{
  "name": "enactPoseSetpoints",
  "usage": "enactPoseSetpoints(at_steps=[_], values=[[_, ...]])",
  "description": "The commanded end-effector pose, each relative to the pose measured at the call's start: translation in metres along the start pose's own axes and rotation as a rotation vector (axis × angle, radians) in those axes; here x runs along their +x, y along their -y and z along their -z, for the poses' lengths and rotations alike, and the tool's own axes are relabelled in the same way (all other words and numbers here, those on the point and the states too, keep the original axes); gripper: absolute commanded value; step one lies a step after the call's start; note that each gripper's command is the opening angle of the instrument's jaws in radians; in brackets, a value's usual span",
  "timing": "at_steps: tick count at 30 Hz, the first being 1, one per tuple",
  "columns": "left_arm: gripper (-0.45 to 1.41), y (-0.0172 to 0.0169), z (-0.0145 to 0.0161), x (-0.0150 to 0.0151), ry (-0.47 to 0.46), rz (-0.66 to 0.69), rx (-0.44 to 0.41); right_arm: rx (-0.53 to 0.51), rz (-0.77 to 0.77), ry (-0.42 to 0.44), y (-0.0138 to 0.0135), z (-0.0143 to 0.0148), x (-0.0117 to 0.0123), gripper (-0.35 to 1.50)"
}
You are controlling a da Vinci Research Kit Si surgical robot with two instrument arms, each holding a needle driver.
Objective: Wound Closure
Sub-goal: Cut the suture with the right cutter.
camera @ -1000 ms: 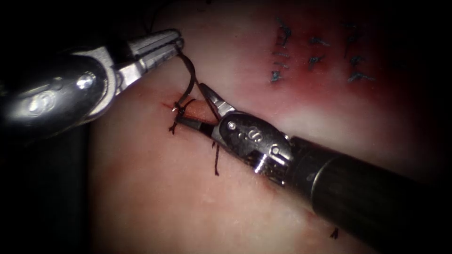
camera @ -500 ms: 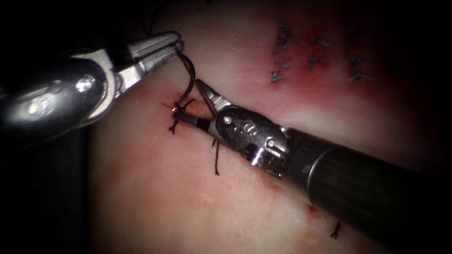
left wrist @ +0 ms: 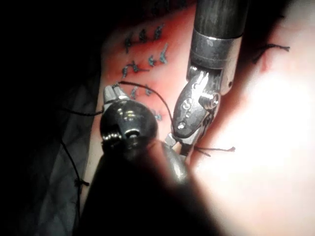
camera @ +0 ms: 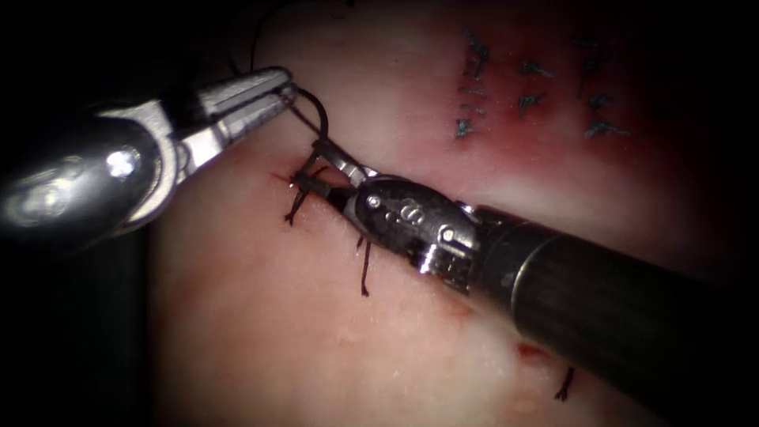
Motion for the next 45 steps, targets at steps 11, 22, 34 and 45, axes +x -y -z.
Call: enactPoseSetpoints(at_steps=[11,22,34,45], values=[[-0.35,-0.0062,0.0063,-0.0034,-0.042,0.074,-0.064,0.045,0.013,-0.013,-0.0026,0.0125,-0.0016,1.38],[-0.22,-0.0143,0.0079,-0.0121,-0.019,0.209,-0.151,0.028,0.049,0.029,-0.0039,0.0192,-0.0029,1.31],[0.7,-0.0142,0.0045,-0.0267,0.057,0.319,-0.161,0.001,0.068,0.046,-0.0029,0.0193,-0.0033,1.38],[0.78,-0.0126,0.0114,-0.0294,0.085,0.429,-0.393,-0.005,0.074,0.041,-0.0023,0.0195,-0.0037,1.4]])
